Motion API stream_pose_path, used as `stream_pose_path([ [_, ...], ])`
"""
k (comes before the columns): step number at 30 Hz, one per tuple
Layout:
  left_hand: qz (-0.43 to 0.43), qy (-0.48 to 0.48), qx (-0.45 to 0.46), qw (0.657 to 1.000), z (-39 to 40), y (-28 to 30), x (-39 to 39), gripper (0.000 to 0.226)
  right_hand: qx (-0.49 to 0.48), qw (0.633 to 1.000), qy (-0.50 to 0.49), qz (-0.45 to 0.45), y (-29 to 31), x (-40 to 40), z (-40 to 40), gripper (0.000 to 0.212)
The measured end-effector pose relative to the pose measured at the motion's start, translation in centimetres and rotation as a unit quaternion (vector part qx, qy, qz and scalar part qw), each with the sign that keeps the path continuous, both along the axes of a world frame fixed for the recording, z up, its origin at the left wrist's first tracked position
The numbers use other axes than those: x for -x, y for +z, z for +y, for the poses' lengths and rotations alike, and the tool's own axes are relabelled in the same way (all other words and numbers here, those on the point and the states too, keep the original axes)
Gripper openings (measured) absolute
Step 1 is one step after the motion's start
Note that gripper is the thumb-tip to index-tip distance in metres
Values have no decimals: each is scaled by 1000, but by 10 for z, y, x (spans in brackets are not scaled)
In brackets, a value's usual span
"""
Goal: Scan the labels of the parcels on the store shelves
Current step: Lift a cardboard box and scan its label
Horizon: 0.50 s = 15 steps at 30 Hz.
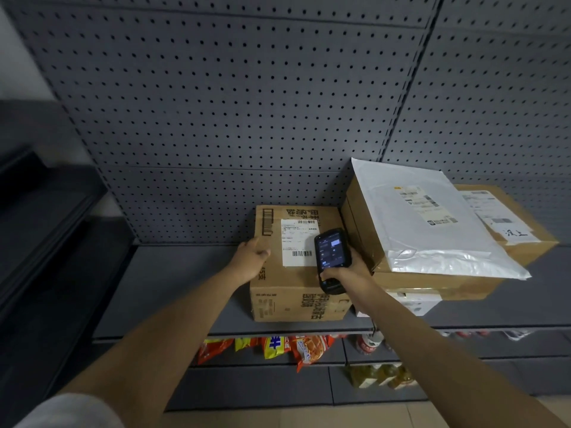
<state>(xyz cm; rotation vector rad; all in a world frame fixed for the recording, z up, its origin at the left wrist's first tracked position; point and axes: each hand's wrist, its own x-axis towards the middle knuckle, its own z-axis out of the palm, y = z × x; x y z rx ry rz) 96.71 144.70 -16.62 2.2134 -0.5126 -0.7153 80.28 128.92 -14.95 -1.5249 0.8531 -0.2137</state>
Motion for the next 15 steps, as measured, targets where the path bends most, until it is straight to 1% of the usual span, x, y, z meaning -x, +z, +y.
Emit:
stream_pose_path([
  [2, -3, -15, 4, 1000, 7, 14, -3, 47, -24, 1000, -8, -15, 10, -5, 6, 83],
  [4, -24, -30, -4, 999, 12, 36, -3, 40, -44, 998, -11, -38, 24, -11, 11, 79],
  [8, -105, -60, -16, 993, 16, 79, -10, 42, -79, 992, -9, -103, 60, -20, 18, 70],
  [10, -155, -94, -44, 982, 14, 98, -16, 47, -81, 987, -1, -139, 80, -20, 19, 61],
  [12, -205, -133, -71, 967, 10, 121, -18, 51, -60, 985, 5, -161, 100, -16, 17, 54],
  [15, -293, -183, -99, 933, -5, 154, -17, 51, -36, 980, -29, -195, 126, -2, 9, 53],
])
